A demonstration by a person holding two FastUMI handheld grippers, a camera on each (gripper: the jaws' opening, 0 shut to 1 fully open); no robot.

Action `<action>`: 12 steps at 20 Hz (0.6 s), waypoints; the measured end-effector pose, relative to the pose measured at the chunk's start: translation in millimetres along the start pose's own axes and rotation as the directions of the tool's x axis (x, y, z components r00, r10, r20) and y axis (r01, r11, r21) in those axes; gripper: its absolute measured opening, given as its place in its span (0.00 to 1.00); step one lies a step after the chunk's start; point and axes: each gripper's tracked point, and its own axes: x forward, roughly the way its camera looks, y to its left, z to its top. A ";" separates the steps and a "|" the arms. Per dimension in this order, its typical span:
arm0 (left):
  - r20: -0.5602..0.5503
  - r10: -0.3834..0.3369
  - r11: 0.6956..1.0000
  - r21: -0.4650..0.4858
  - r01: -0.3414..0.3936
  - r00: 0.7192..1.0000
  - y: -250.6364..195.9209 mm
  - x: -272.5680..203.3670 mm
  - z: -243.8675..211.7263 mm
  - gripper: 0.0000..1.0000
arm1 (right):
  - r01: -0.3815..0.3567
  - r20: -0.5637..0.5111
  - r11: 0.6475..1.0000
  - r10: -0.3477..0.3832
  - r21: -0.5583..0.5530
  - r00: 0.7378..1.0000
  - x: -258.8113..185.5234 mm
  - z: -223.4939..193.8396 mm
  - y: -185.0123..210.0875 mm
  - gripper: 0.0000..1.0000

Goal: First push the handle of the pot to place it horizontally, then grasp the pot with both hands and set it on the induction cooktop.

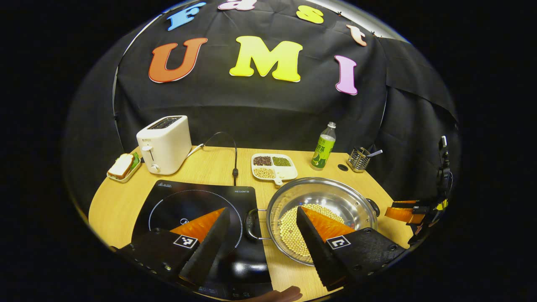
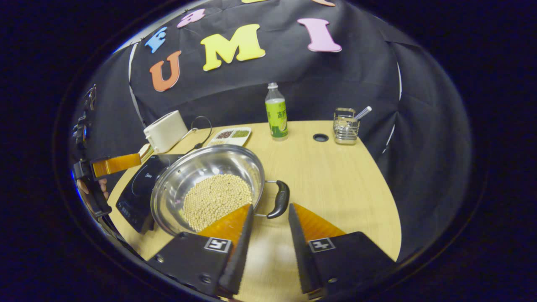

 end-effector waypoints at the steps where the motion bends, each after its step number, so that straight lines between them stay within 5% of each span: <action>1: -0.019 -0.005 1.000 -0.005 0.005 1.000 -0.3 4.7 -5.2 0.95 | 0.012 0.019 1.000 -0.012 0.000 1.000 -1.5 3.6 -1.1 0.65; 3: -0.060 -0.034 0.999 -0.019 0.033 0.998 -5.8 12.3 -14.6 0.95 | 0.017 0.048 1.000 -0.018 0.017 0.999 2.9 10.4 1.8 0.69; 6: -0.115 -0.038 0.999 -0.019 0.036 0.993 -4.2 24.4 -27.9 0.88 | 0.017 0.034 0.999 -0.019 0.049 0.999 17.1 9.5 7.6 0.99; 12: -0.199 0.022 1.000 0.024 -0.017 0.980 7.5 48.1 -49.6 0.88 | 0.058 -0.055 0.993 -0.053 0.104 0.997 53.8 -10.4 0.9 0.94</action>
